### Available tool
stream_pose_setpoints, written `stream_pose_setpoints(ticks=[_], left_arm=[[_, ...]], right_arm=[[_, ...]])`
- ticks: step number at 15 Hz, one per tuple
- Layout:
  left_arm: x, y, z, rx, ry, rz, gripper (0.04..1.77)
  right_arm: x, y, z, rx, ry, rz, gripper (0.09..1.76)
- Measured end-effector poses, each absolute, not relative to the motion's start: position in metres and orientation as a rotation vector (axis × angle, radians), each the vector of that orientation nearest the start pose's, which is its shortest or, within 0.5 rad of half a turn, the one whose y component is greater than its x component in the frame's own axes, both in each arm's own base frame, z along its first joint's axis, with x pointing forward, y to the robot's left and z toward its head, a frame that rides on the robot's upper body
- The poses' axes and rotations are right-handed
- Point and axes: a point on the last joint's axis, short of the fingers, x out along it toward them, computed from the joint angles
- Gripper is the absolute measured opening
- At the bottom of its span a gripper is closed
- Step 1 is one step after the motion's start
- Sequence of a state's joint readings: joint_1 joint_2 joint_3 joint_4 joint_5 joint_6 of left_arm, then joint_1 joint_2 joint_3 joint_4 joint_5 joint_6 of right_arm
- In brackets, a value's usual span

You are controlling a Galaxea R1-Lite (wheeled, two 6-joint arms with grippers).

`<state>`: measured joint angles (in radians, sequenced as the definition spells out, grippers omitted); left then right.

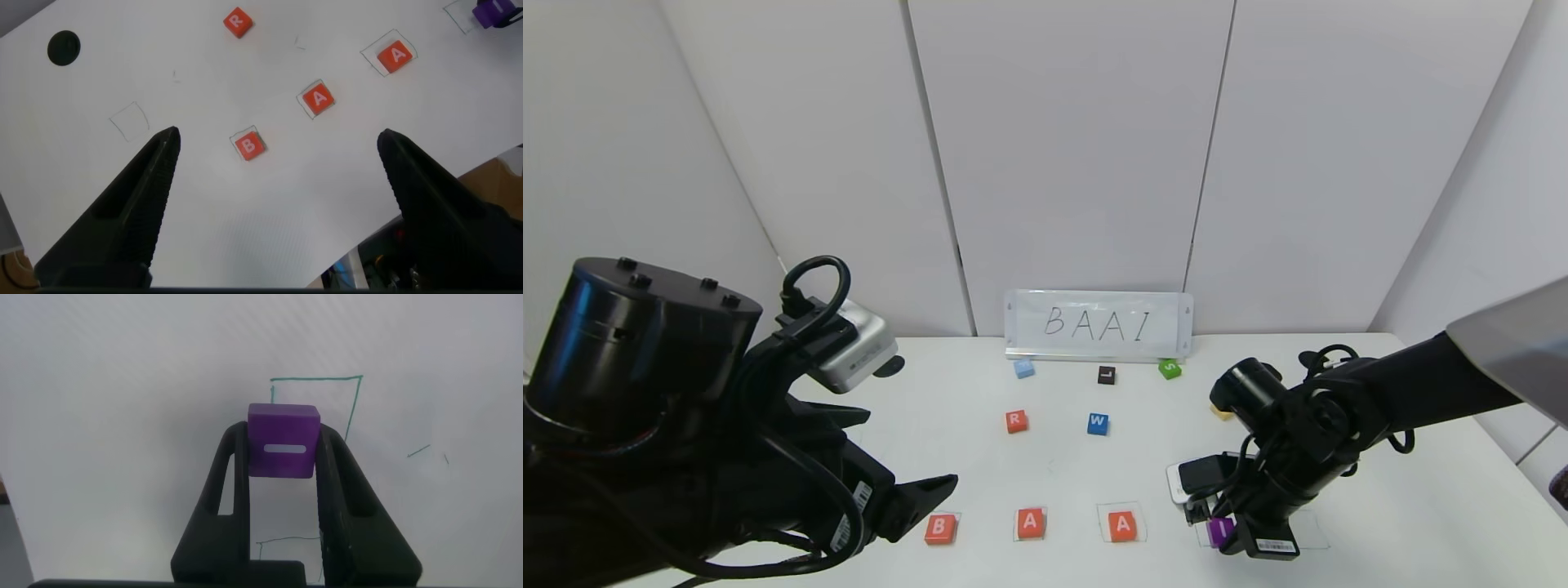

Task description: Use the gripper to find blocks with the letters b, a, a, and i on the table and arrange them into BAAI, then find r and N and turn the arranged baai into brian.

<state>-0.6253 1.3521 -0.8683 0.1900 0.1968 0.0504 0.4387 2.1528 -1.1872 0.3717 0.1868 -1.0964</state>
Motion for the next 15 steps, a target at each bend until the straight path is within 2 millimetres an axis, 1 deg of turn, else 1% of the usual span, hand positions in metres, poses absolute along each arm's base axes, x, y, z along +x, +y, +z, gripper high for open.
stream_pose_setpoints(ticks=[8,13,15], left_arm=[[0.168,-0.118,0.214,0.322,0.610,-0.436,1.72],[0.168,-0.119,0.212,0.326,0.618,-0.436,1.72],[0.169,-0.119,0.211,0.326,0.620,-0.437,1.72]], right_arm=[[0.324,0.151,0.036,-1.054,0.938,1.220,0.53],[0.326,0.150,0.034,-1.052,0.943,1.218,0.53],[0.327,0.149,0.034,-1.051,0.941,1.215,0.77]])
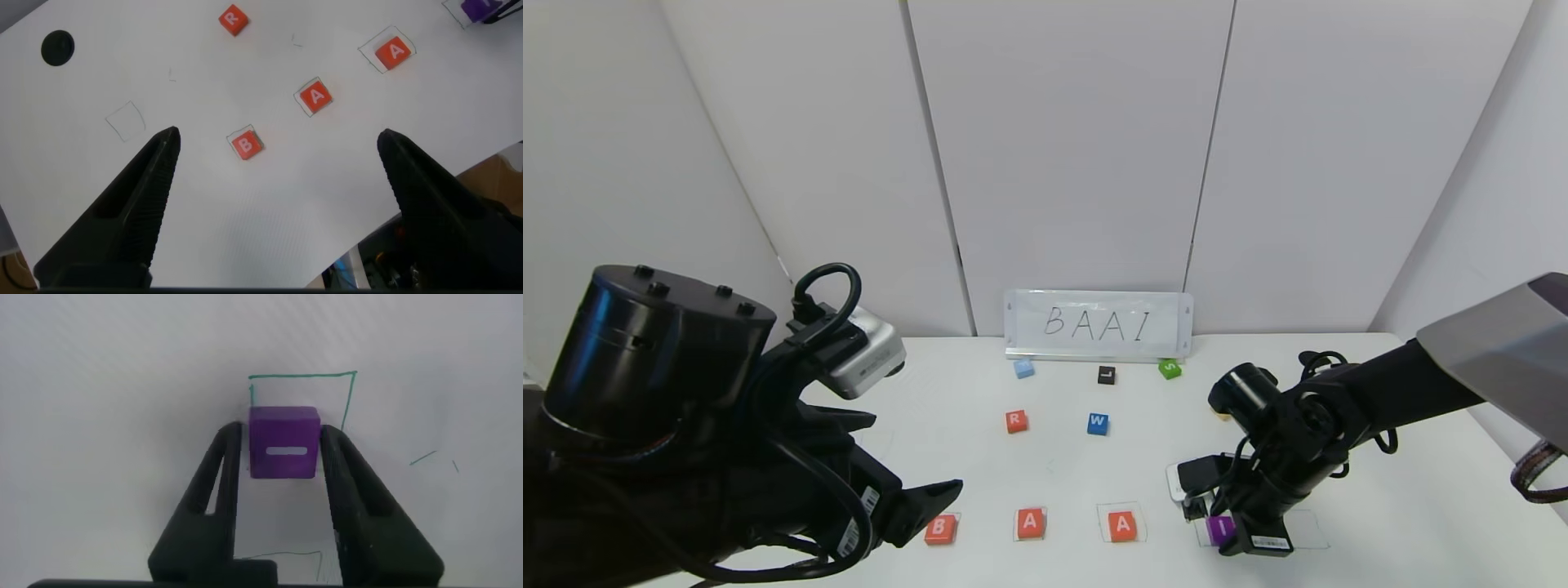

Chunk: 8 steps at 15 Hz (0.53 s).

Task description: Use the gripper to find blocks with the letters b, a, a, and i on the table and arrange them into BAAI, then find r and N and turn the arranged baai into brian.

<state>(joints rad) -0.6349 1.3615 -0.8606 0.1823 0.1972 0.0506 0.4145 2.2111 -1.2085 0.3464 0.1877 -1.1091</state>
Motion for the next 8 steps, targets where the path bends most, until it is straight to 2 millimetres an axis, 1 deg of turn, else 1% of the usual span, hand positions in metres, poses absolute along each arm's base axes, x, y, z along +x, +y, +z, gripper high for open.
stream_pose_setpoints(ticks=[2,4,6,8], left_arm=[[0.1689,-0.1189,0.2112,0.327,0.621,-0.437,1.72],[0.1681,-0.1199,0.2107,0.330,0.621,-0.442,1.72],[0.1674,-0.1207,0.2104,0.332,0.621,-0.446,1.72],[0.1672,-0.1208,0.2103,0.333,0.622,-0.447,1.72]], right_arm=[[0.3279,0.1479,0.0347,-1.048,0.941,1.213,0.98],[0.3279,0.1478,0.0349,-1.047,0.940,1.213,1.14],[0.3278,0.1476,0.0356,-1.046,0.940,1.212,1.27],[0.3274,0.1472,0.0391,-1.046,0.932,1.208,1.37]])
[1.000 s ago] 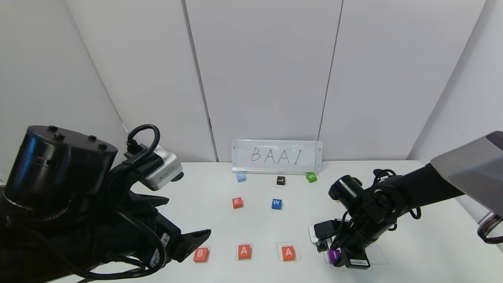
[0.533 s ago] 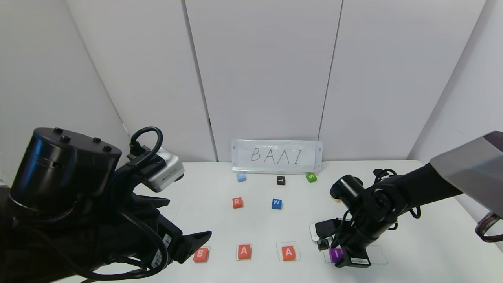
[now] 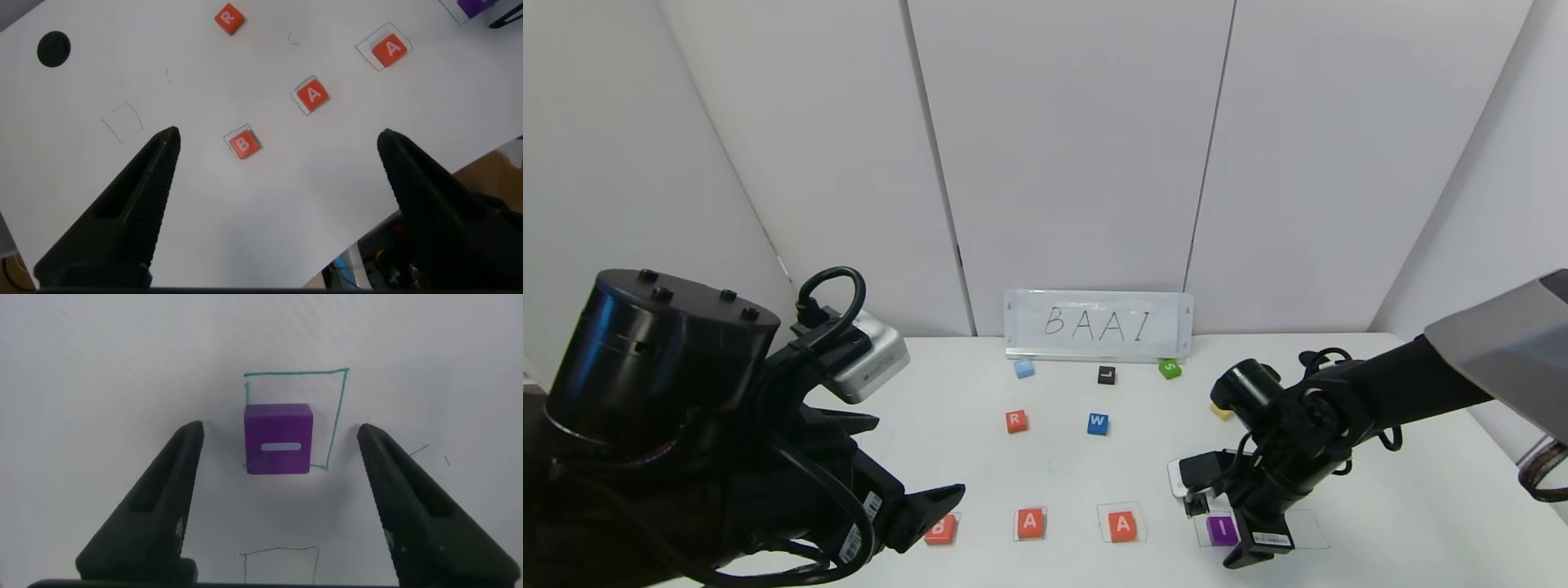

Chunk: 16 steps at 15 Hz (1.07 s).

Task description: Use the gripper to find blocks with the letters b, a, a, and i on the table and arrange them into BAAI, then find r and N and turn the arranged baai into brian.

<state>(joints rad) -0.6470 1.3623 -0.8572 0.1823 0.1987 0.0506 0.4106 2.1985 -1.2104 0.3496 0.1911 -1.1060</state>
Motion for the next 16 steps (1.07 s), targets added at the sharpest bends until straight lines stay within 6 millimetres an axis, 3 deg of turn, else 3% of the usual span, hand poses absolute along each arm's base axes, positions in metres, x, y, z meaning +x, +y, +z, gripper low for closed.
stream_pose_setpoints(ticks=[8,12,16], left_arm=[[0.165,-0.119,0.216,0.318,0.596,-0.447,1.72],[0.165,-0.118,0.218,0.311,0.589,-0.445,1.72],[0.171,-0.117,0.220,0.286,0.567,-0.425,1.72]], right_arm=[[0.318,0.140,0.084,-0.974,0.899,1.115,1.59],[0.323,0.143,0.104,-0.675,0.973,0.900,1.64],[0.328,0.132,0.129,-0.364,0.975,0.669,1.67]])
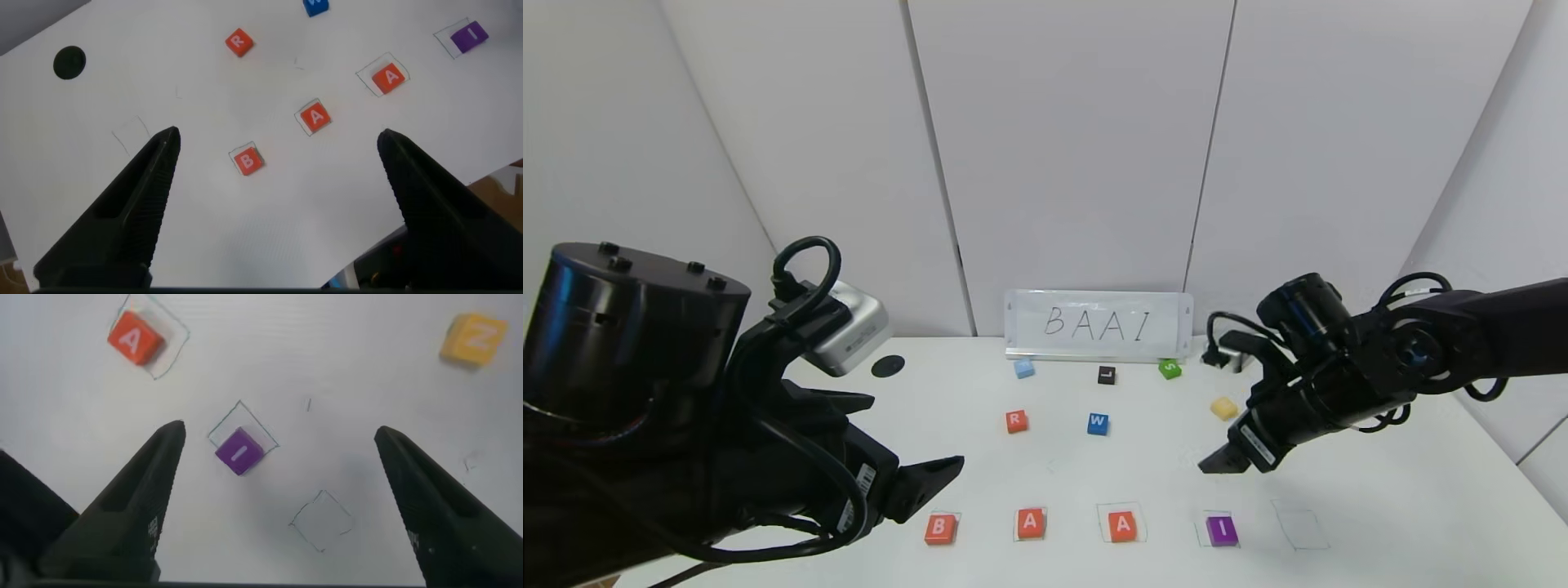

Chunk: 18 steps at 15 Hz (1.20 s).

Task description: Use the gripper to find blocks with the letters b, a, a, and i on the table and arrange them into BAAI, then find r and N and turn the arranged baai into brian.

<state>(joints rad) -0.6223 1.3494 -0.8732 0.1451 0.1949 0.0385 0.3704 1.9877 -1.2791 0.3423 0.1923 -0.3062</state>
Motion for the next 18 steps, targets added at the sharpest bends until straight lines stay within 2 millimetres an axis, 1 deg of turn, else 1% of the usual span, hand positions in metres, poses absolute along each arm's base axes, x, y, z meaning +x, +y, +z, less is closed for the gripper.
stream_pose_setpoints(ticks=[1,3,4,6,7,9,11,12,14,15,16,18], left_arm=[[0.173,-0.118,0.219,0.283,0.563,-0.421,1.72],[0.180,-0.119,0.214,0.280,0.573,-0.407,1.72],[0.186,-0.119,0.210,0.277,0.582,-0.392,1.72],[0.201,-0.116,0.206,0.238,0.564,-0.343,1.72],[0.207,-0.111,0.202,0.222,0.569,-0.311,1.72],[0.217,-0.097,0.197,0.201,0.587,-0.236,1.72],[0.224,-0.076,0.195,0.176,0.599,-0.144,1.72],[0.224,-0.066,0.196,0.164,0.596,-0.106,1.72],[0.213,-0.051,0.204,0.144,0.565,-0.057,1.72],[0.203,-0.046,0.209,0.139,0.543,-0.038,1.72],[0.191,-0.041,0.215,0.137,0.513,-0.018,1.72],[0.160,-0.031,0.228,0.156,0.456,0.026,1.72]], right_arm=[[0.329,0.129,0.136,-0.259,0.976,0.599,1.67],[0.329,0.115,0.148,-0.076,0.980,0.439,1.68],[0.326,0.105,0.153,-0.029,0.976,0.360,1.68],[0.316,0.088,0.161,-0.035,0.949,0.177,1.69],[0.310,0.082,0.165,-0.039,0.930,0.117,1.69],[0.294,0.069,0.178,-0.024,0.870,0.055,1.69],[0.275,0.057,0.196,0.000,0.782,0.028,1.70],[0.264,0.052,0.205,0.009,0.735,0.024,1.70],[0.236,0.042,0.223,0.018,0.631,0.022,1.70],[0.220,0.038,0.232,0.017,0.578,0.024,1.70],[0.202,0.035,0.240,0.014,0.529,0.028,1.70],[0.163,0.027,0.257,0.011,0.417,0.037,1.70]])
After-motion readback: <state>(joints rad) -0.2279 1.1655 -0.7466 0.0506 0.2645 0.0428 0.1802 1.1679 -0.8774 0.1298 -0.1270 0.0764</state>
